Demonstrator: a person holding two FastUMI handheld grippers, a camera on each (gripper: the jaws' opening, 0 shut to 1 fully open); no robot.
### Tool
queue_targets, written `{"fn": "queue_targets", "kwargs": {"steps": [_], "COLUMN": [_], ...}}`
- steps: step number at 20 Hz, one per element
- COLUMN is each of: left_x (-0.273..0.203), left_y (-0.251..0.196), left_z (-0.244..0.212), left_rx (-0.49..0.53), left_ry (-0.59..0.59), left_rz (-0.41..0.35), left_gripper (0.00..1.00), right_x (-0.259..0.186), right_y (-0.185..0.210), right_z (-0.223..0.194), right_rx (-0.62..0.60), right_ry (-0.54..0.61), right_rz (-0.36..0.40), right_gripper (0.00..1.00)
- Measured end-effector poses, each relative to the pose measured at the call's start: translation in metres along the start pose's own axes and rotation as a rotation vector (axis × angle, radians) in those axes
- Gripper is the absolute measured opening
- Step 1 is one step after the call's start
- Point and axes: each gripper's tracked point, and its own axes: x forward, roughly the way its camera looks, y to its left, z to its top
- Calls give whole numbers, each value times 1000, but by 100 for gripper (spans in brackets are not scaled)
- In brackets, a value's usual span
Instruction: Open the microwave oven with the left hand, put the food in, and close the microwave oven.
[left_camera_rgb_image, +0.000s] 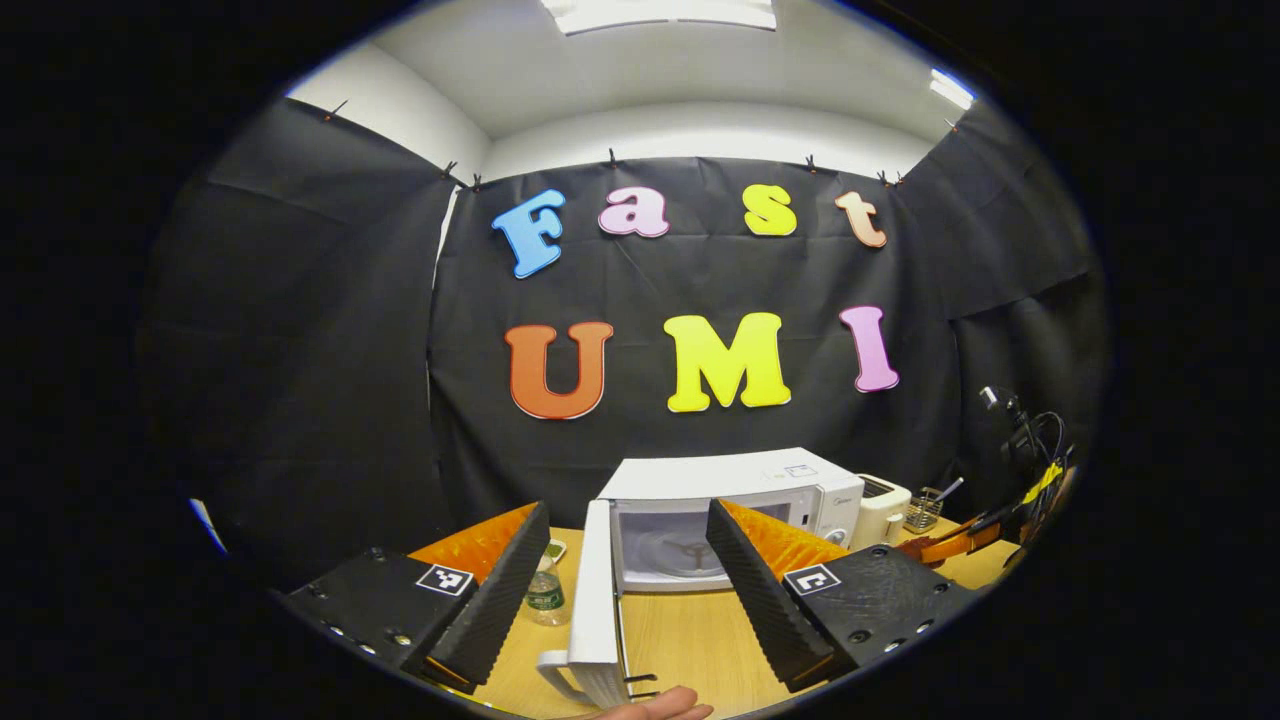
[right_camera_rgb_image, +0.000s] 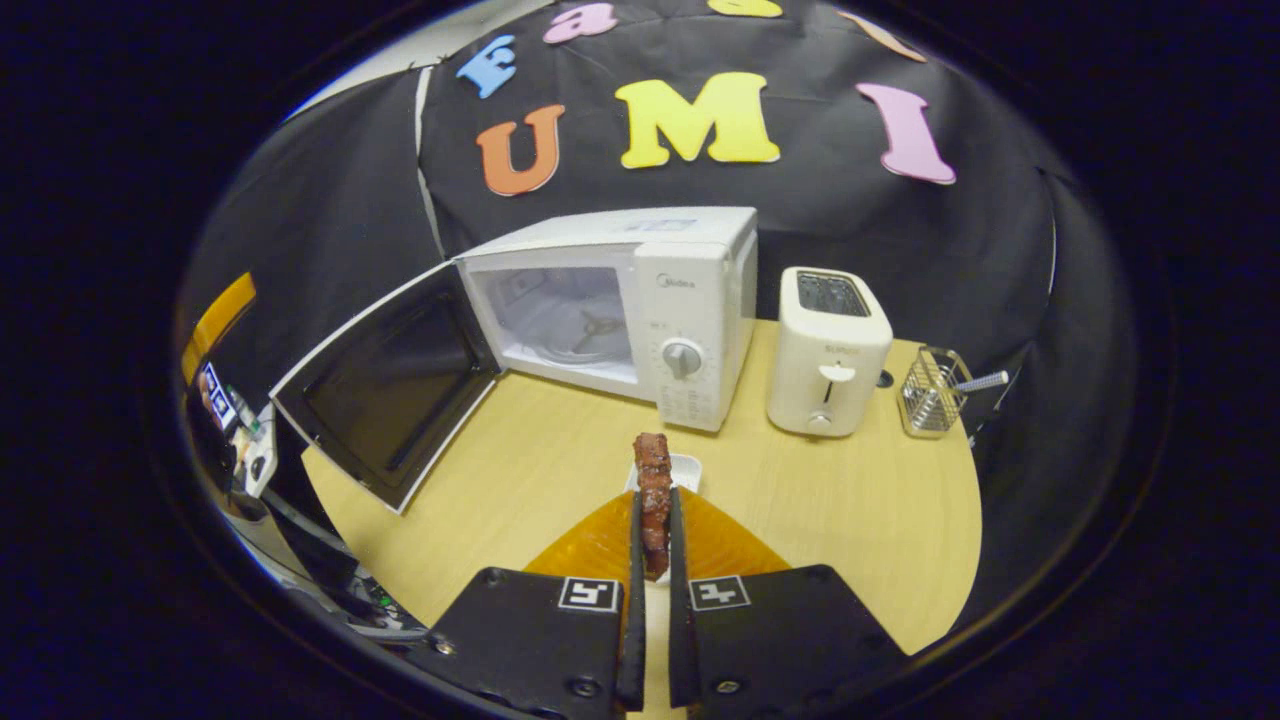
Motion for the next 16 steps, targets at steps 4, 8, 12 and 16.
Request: {"fn": "queue_targets", "kwargs": {"steps": [4,8,12,16], "left_x": [-8,-17,-28,-32], "left_y": [6,37,54,74], "left_z": [1,1,-3,-9], "left_rx": [-16,-2,-38,-61], "left_ry": [4,6,11,18], "left_rz": [-37,0,5,22], "left_gripper": [96,96,97,97], "right_x": [18,49,94,144], "right_y": [52,94,136,151], "right_z": [18,53,79,96], "right_rx": [-6,-35,-47,-31], "right_ry": [-51,-145,-184,-218], "right_rz": [1,-36,-33,-81], "right_gripper": [12,13,12,13]}}
